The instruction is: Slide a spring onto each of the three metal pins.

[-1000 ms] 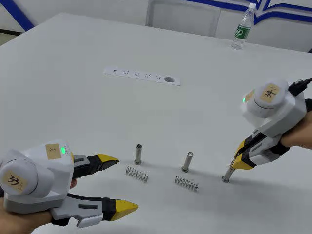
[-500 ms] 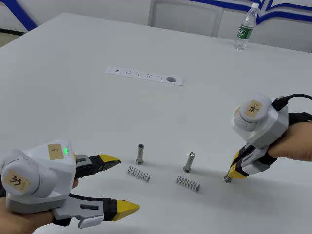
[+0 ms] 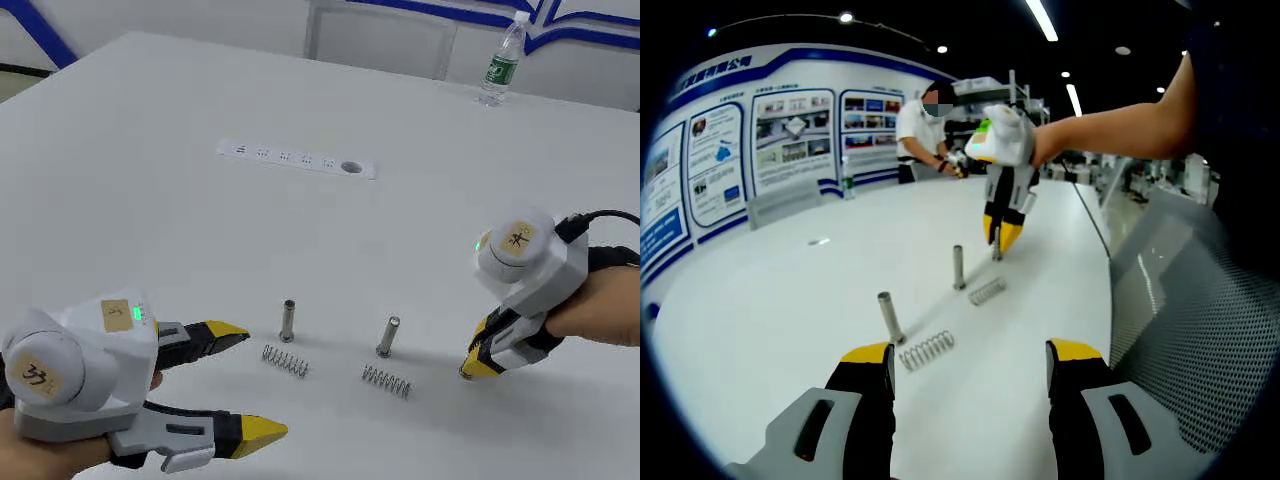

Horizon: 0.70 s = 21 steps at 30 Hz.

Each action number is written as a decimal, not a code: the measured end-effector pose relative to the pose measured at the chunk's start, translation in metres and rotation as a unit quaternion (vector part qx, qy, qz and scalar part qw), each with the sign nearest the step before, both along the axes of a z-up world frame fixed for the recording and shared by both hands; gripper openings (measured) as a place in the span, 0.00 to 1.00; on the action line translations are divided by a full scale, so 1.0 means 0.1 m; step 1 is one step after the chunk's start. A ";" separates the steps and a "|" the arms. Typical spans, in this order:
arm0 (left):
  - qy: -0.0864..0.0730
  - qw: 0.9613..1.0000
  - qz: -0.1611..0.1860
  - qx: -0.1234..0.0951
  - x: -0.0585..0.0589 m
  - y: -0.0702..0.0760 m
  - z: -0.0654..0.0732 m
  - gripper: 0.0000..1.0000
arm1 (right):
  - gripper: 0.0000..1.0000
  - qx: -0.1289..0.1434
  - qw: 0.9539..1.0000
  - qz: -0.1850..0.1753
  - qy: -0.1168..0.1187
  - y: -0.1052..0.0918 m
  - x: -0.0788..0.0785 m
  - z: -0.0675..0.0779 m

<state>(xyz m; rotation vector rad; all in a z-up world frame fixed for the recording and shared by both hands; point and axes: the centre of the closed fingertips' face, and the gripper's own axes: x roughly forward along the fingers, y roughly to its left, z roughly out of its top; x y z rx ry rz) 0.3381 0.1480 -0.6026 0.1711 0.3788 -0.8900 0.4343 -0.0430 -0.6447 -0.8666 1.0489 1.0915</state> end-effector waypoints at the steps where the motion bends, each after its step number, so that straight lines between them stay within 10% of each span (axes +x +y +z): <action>1: 0.000 1.000 0.000 0.000 0.00 0.00 0.00 0.62 | 0.17 0.001 1.000 0.000 -0.001 0.00 -0.01 0.01; 12: -0.001 1.000 -0.005 0.002 0.00 -0.03 0.01 0.62 | 0.20 0.023 0.998 0.015 -0.049 0.13 -0.03 0.34; 21: -0.001 1.000 -0.007 0.002 -0.01 -0.04 0.01 0.62 | 0.19 0.061 0.996 0.039 -0.045 0.45 -0.25 0.41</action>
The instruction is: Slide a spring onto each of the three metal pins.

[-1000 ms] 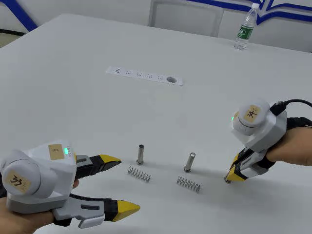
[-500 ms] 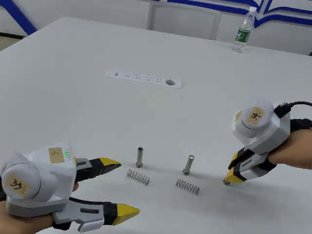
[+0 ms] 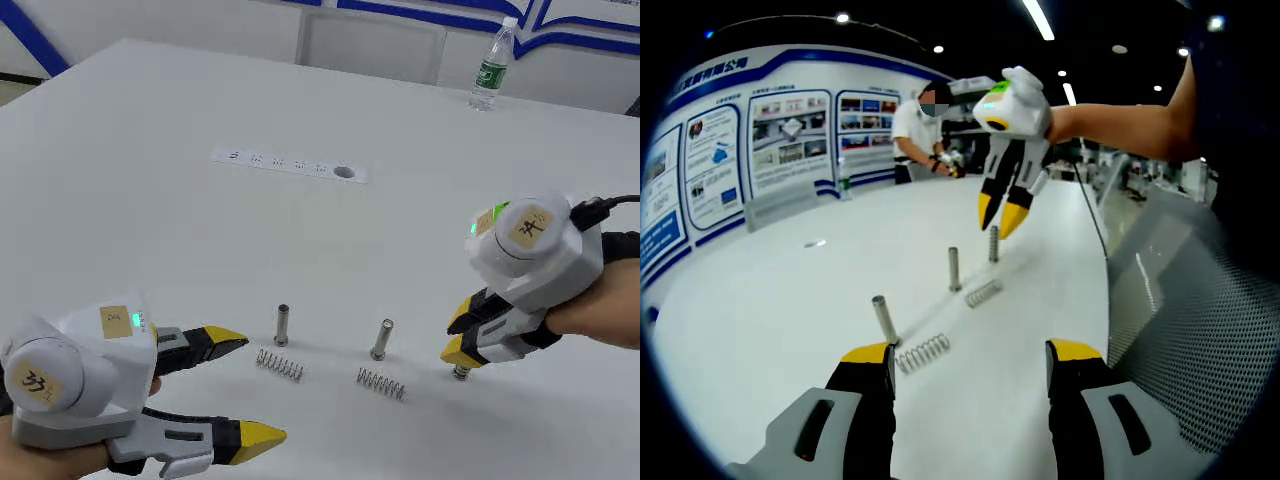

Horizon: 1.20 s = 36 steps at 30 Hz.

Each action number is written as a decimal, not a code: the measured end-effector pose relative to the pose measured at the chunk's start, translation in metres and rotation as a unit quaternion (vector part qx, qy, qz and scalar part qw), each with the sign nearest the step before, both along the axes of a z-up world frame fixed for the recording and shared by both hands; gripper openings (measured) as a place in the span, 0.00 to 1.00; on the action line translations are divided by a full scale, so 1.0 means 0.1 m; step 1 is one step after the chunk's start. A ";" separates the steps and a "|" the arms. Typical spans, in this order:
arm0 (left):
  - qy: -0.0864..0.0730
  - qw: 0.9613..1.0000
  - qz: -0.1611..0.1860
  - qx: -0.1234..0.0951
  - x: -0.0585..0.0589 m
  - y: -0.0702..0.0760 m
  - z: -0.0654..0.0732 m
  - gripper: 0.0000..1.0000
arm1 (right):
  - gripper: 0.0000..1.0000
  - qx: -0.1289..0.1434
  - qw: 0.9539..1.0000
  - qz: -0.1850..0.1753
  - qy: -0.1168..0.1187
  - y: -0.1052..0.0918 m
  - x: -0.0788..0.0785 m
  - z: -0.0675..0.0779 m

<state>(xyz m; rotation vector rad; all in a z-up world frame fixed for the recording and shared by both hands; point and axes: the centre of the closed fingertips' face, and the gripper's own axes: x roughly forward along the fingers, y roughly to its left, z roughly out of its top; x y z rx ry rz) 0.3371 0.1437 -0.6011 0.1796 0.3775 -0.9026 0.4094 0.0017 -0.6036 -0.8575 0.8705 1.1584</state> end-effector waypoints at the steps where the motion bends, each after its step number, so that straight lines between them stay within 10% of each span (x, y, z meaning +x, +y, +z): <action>1: 0.000 1.000 0.000 0.000 0.00 0.00 0.00 0.62 | 0.19 0.006 1.000 0.002 0.006 0.05 -0.04 -0.02; 14: 0.001 1.000 0.004 0.002 0.00 0.02 0.00 0.62 | 0.18 0.009 0.999 0.001 0.043 0.18 -0.20 -0.44; 36: 0.005 1.000 0.008 0.003 0.00 0.05 -0.05 0.61 | 0.12 0.017 0.999 -0.009 0.051 0.24 -0.19 -0.64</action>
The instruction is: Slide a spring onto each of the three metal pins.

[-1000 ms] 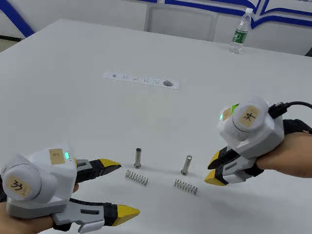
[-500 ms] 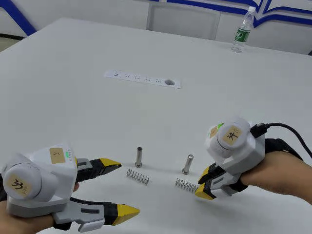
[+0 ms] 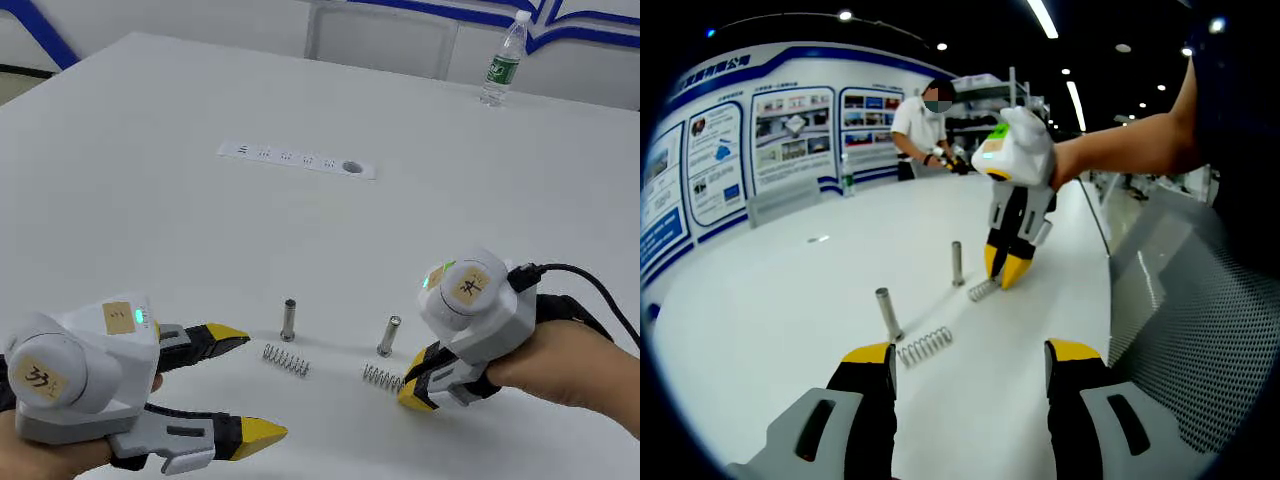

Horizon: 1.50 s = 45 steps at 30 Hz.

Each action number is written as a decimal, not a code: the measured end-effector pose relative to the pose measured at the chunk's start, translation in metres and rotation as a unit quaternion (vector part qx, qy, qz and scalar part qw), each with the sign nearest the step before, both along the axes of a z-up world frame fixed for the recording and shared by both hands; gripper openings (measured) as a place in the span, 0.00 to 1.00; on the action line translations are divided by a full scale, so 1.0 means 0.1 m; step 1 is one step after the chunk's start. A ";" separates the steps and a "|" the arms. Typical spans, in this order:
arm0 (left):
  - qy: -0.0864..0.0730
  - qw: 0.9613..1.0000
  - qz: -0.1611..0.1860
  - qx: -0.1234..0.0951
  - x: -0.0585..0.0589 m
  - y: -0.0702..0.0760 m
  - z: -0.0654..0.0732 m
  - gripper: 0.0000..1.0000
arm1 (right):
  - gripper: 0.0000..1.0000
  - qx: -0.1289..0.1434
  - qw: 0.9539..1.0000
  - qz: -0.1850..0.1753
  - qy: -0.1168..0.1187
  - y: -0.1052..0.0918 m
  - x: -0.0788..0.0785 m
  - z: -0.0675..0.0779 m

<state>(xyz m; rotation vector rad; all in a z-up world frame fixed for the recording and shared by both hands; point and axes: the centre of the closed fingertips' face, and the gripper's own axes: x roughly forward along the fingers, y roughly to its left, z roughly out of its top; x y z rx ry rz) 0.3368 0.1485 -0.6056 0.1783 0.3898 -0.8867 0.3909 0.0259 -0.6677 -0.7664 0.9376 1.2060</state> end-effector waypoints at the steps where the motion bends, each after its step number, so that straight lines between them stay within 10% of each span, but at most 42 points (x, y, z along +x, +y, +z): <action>1: 0.000 1.000 0.000 0.000 0.00 0.00 0.00 0.61 | 0.12 0.000 1.000 0.000 0.001 0.00 0.00 0.00; 37: -0.006 1.000 -0.003 -0.003 -0.01 -0.03 0.05 0.60 | 0.12 -0.007 1.000 0.015 -0.027 0.01 -0.01 0.47; 45: -0.007 1.000 -0.001 -0.003 0.00 -0.02 0.04 0.60 | 0.12 -0.003 1.000 0.013 -0.028 0.00 0.03 0.76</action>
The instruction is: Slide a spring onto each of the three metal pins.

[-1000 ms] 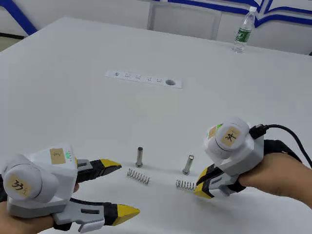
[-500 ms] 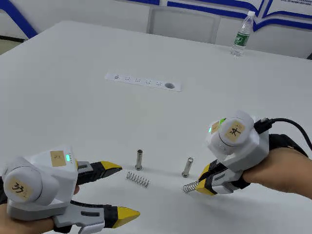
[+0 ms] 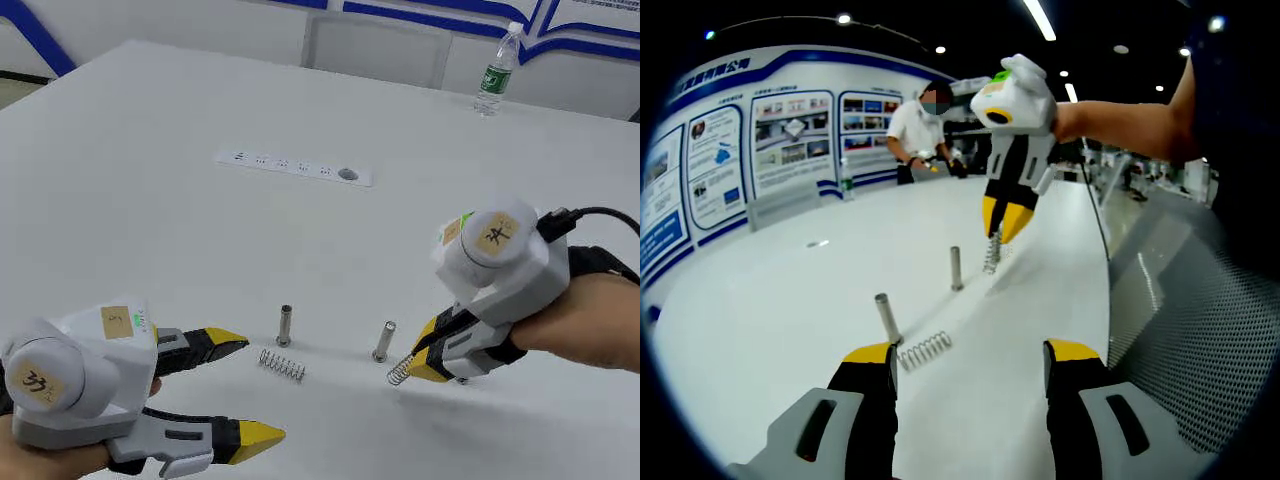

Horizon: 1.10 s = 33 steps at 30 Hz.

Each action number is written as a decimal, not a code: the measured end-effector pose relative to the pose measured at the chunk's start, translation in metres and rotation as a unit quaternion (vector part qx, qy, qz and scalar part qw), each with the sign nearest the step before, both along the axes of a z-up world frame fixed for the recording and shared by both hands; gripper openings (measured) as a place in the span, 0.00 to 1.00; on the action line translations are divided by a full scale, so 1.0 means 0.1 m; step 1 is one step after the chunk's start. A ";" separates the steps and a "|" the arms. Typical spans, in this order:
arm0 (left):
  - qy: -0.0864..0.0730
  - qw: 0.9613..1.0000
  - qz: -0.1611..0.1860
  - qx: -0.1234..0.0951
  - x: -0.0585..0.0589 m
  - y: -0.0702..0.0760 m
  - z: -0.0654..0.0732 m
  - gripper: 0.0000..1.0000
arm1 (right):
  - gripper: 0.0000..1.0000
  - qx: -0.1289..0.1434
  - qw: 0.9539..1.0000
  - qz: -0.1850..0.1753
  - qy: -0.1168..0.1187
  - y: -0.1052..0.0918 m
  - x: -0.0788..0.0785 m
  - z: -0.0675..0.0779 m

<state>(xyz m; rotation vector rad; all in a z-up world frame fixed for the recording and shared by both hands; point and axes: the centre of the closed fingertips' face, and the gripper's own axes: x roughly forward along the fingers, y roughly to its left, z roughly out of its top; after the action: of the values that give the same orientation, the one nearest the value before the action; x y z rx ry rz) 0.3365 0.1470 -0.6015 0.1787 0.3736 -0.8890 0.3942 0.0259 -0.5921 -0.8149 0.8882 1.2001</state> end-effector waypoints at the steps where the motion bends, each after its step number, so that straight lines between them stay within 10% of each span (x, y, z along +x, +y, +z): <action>1: 0.000 1.000 0.000 -0.001 0.00 0.00 0.00 0.60 | 0.12 0.001 1.000 0.000 -0.001 0.00 0.01 0.04; 14: -0.001 1.000 0.003 -0.001 0.01 0.02 0.01 0.60 | 0.12 -0.008 0.999 0.017 -0.027 0.11 0.16 0.38; 33: 0.002 1.000 0.011 -0.002 0.01 0.07 0.00 0.60 | 0.12 -0.036 0.999 0.028 -0.017 0.18 0.33 0.23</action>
<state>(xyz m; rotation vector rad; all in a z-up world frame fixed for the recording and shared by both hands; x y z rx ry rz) 0.3380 0.1540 -0.6019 0.1691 0.3761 -0.8687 0.4268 0.0435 -0.5689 -0.9207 0.8895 1.2042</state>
